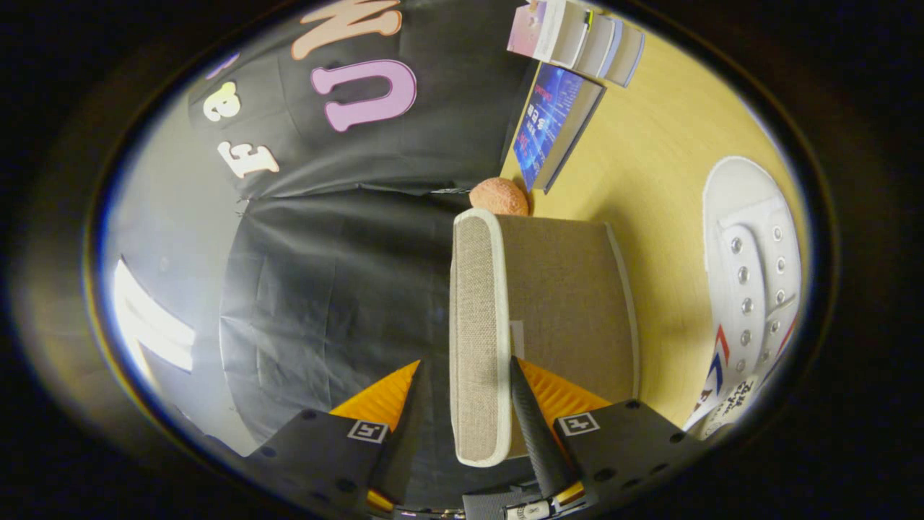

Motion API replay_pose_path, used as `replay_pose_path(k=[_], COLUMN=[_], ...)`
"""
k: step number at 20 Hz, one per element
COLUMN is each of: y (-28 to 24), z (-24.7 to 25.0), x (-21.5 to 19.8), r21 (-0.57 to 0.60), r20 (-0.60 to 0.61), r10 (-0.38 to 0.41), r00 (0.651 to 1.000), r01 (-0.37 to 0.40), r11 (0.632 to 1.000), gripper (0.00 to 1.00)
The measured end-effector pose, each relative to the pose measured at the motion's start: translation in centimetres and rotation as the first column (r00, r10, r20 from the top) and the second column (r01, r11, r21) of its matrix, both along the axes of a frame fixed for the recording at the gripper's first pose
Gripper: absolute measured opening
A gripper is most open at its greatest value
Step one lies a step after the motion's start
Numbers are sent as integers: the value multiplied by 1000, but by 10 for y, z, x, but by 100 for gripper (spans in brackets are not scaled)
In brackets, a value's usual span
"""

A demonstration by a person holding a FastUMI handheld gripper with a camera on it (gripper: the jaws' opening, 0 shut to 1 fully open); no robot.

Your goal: Open the storage box then place both shoes into the box .Put the left shoe in first, then the right shoe, with the right side of both shoes facing outward in a uniform manner.

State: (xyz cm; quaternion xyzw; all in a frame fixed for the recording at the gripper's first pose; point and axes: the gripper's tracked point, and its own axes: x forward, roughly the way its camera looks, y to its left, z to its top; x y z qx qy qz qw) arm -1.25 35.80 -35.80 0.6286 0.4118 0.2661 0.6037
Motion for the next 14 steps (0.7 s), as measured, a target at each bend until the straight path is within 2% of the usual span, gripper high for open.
replay_pose_path(k=[2, 3, 5, 6, 8, 14], y=[-19, -7, -5, -9, -6, -1], z=[-5, -2, -3, -17, -12, 16], x=[3, 5, 2, -4, 5, 6], r21=[-48, -36, -34, -127, -110, -123], r20=[23, 16, 16, -3, 5, 58], r10=[-33, -30, -3, -12, -15, 19], r00=[999, 999, 1000, 1000, 1000, 998], r01=[34, 30, 4, 12, 16, -12], r11=[998, 999, 999, 992, 994, 992], gripper=[34, 27, 27, 27, 5, 2])
